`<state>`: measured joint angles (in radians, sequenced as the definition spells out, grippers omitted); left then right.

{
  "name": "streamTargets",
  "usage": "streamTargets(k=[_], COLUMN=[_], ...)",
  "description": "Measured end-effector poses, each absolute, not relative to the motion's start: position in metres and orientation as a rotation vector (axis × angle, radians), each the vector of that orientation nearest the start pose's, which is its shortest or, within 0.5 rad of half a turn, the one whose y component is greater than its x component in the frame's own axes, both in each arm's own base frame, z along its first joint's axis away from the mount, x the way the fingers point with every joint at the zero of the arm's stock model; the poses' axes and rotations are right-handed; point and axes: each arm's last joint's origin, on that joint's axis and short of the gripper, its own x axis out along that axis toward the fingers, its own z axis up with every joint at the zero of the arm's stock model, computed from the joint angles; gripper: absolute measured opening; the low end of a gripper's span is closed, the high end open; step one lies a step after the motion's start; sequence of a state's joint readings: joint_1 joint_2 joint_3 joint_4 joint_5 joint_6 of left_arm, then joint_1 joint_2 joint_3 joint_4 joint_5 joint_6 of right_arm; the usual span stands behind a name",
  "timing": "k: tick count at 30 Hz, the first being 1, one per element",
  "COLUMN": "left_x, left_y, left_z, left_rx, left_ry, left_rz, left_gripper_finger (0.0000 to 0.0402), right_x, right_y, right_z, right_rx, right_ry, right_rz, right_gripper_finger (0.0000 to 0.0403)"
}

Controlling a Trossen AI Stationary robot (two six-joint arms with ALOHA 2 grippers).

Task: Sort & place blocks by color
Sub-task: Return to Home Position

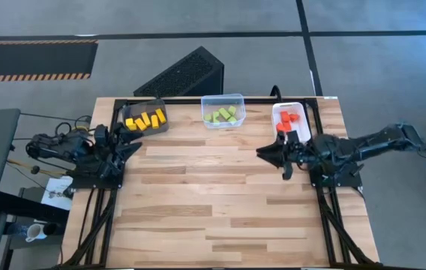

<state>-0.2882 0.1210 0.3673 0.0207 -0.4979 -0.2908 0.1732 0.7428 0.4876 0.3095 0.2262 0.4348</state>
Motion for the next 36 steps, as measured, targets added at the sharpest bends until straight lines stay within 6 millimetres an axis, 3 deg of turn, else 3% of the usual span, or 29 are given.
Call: streamTargets(k=[7, 11, 15, 24, 29, 36], left_x=[0.072, 0.072, 0.074, 0.091, 0.094, 0.098], left_y=[-0.005, -0.005, -0.005, -0.01, -0.012, -0.014], left_z=[0.275, 0.272, 0.268, 0.22, 0.21, 0.195], left_rx=[-0.378, -0.368, -0.368, -0.403, -0.396, -0.389], left_ry=[-0.274, -0.25, -0.247, -0.191, -0.167, -0.203], left_rz=[0.243, 0.26, 0.288, 0.284, 0.236, 0.189], left_gripper_finger=[0.0179, 0.0154, 0.0114, 0.0007, 0.0001, 0.0], right_x=[0.156, 0.14, 0.129, 0.119, 0.12, 0.12], right_y=[-0.005, -0.013, -0.015, -0.015, -0.012, -0.004], right_z=[0.262, 0.253, 0.232, 0.193, 0.179, 0.184], right_rx=[0.373, 0.361, 0.372, 0.437, 0.297, 0.252], right_ry=[-0.03, -0.072, -0.089, -0.094, 0.015, -0.027], right_rz=[-0.009, -0.003, -0.018, -0.023, -0.002, 0.082], right_gripper_finger=[0.001, 0.0014, 0.0005, 0.0004, 0.0004, 0.0004])
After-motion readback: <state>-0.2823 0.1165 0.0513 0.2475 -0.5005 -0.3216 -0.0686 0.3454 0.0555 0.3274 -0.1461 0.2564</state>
